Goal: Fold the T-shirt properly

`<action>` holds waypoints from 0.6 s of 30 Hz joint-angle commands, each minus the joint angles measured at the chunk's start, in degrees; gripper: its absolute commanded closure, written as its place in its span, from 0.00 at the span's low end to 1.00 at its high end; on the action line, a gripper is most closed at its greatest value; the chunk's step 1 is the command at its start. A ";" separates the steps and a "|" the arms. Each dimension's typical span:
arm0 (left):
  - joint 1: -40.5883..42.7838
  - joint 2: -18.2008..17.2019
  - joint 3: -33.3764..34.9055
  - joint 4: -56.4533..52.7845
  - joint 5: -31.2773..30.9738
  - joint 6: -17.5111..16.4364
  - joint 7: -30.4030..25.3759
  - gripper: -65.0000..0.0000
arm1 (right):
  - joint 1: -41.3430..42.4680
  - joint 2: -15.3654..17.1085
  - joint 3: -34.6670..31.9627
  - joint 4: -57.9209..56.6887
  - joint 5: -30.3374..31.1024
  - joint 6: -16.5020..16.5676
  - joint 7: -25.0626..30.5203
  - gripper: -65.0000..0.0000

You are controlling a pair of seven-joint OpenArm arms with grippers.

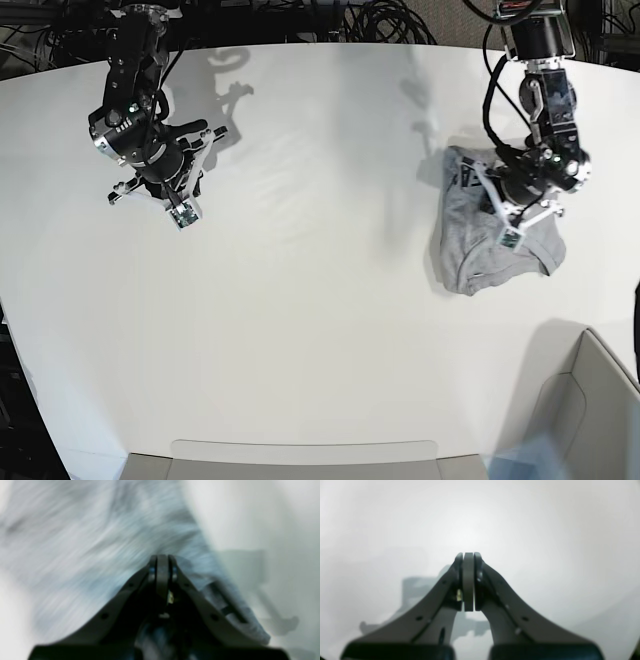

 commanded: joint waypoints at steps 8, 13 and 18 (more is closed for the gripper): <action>6.30 2.06 -5.34 20.54 -0.35 0.23 1.91 1.00 | -7.83 0.47 0.33 4.93 0.25 0.37 0.67 1.00; 18.78 3.47 -9.38 24.76 -0.53 0.23 1.03 1.00 | -15.92 1.70 0.51 5.10 0.16 0.37 0.76 1.00; 31.53 7.60 -18.17 25.03 -0.61 0.23 -7.15 1.00 | -23.39 1.87 0.59 5.19 -0.01 0.37 0.85 1.00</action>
